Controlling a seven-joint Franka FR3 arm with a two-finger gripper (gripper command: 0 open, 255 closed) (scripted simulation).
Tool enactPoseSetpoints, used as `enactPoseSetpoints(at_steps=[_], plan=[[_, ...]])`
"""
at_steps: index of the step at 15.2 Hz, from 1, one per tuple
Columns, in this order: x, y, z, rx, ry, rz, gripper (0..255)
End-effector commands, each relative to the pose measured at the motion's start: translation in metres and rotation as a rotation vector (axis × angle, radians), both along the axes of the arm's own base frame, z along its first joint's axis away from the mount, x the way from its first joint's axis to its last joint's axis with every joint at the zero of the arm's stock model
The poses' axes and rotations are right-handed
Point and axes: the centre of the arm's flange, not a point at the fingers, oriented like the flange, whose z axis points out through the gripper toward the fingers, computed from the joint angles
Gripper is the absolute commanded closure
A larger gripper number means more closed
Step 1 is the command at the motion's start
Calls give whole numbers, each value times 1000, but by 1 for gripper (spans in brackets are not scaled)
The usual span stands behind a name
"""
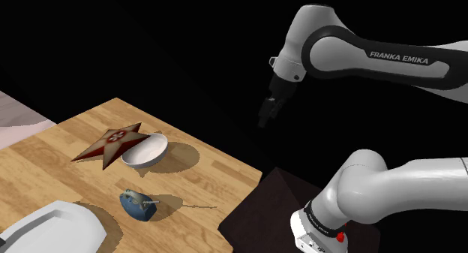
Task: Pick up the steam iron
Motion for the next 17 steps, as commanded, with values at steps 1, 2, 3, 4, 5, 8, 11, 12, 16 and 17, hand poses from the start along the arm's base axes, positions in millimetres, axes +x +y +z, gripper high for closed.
enactPoseSetpoints(at_steps=[1,2,3,4,5,8,11,12,16,17], plan=[[8,19,-18,1,-12,8,0],[12,29,-25,2,-18,12,0],[16,38,-33,2,-23,16,0],[20,48,-41,3,-28,20,0],[24,58,-48,3,-33,25,0],[36,87,-71,4,-49,37,0],[48,116,-93,5,-65,50,0],[52,126,-100,6,-70,54,0],[68,166,-130,7,-92,71,0],[71,176,-137,7,-97,76,0]])
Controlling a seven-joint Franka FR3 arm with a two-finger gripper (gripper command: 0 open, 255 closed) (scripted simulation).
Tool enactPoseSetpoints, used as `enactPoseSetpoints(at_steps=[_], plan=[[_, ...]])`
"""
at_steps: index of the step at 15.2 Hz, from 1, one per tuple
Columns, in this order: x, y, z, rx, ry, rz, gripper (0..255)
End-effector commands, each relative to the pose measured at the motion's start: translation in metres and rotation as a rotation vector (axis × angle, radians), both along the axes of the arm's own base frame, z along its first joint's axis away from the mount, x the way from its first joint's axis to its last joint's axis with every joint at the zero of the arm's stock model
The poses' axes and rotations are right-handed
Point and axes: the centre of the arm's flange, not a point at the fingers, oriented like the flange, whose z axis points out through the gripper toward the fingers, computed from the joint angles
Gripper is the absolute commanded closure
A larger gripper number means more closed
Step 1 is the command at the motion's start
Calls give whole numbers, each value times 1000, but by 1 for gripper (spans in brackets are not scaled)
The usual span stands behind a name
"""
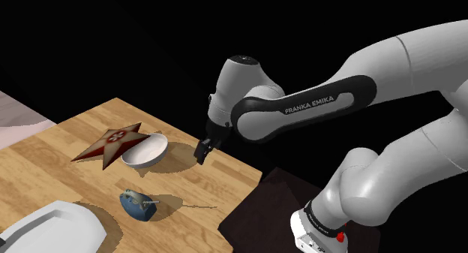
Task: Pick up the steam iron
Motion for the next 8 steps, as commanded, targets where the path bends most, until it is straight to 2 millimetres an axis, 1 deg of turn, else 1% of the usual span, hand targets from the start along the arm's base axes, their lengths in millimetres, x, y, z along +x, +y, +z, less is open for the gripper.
enactPoseSetpoints(at_steps=[1,8], plan=[[10,20,-12,3,-12,8,0],[37,90,-63,6,-49,38,0]])
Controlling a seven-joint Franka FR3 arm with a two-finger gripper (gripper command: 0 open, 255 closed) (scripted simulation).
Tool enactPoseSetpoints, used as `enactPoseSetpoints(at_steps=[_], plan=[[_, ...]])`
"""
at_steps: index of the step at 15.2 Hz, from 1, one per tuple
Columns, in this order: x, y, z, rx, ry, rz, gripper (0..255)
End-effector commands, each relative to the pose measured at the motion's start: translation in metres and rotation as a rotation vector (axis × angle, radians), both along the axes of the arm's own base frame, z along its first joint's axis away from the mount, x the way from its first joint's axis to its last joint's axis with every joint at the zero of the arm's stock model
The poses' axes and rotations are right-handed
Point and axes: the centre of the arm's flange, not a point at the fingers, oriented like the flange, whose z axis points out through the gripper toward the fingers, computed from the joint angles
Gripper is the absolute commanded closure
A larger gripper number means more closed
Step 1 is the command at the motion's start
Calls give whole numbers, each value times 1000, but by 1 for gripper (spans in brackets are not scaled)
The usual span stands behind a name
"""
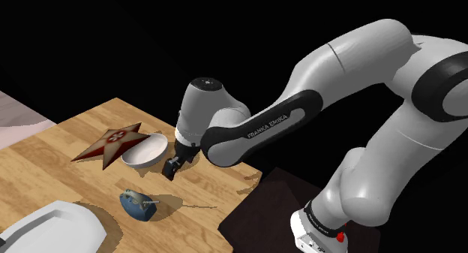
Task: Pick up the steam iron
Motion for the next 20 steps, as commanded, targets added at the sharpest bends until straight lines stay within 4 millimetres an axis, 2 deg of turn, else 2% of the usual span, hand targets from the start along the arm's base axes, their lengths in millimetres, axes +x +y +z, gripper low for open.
enactPoseSetpoints(at_steps=[1,11,18,20], plan=[[7,20,-11,2,-12,8,0],[44,120,-79,5,-64,50,0],[44,120,-116,5,-64,50,0],[44,120,-119,5,-64,50,0]])
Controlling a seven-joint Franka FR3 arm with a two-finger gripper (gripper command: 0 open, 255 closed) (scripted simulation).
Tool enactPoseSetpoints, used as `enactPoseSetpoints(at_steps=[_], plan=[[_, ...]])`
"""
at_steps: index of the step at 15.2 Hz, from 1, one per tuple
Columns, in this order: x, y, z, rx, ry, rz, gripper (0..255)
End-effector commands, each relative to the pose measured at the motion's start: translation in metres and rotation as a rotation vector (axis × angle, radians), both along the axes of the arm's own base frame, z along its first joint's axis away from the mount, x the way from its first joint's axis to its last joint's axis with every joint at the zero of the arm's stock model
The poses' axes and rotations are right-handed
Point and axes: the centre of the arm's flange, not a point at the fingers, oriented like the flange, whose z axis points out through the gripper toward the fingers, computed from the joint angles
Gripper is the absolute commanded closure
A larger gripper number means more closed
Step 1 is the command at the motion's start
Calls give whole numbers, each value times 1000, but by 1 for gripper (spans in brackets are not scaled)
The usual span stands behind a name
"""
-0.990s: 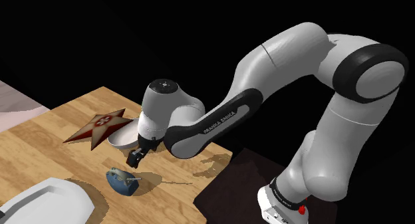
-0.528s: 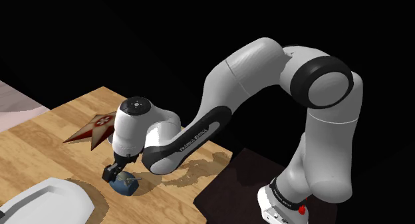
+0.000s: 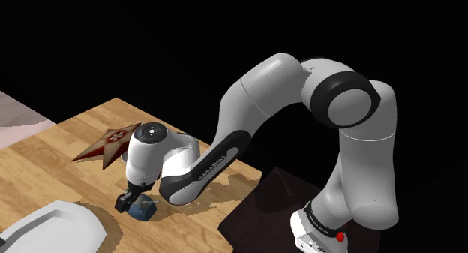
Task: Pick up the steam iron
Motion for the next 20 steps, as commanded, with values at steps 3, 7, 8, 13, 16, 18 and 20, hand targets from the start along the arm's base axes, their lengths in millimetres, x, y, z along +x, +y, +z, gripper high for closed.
enactPoseSetpoints(at_steps=[3,7,8,13,16,18,20], plan=[[1,0,-2,0,0,0,255],[1,0,-2,0,0,0,255],[0,0,-2,0,0,0,255],[1,-1,14,0,0,0,255],[1,-1,29,0,0,0,255],[1,-1,40,0,0,0,255],[1,-1,50,0,0,0,255]])
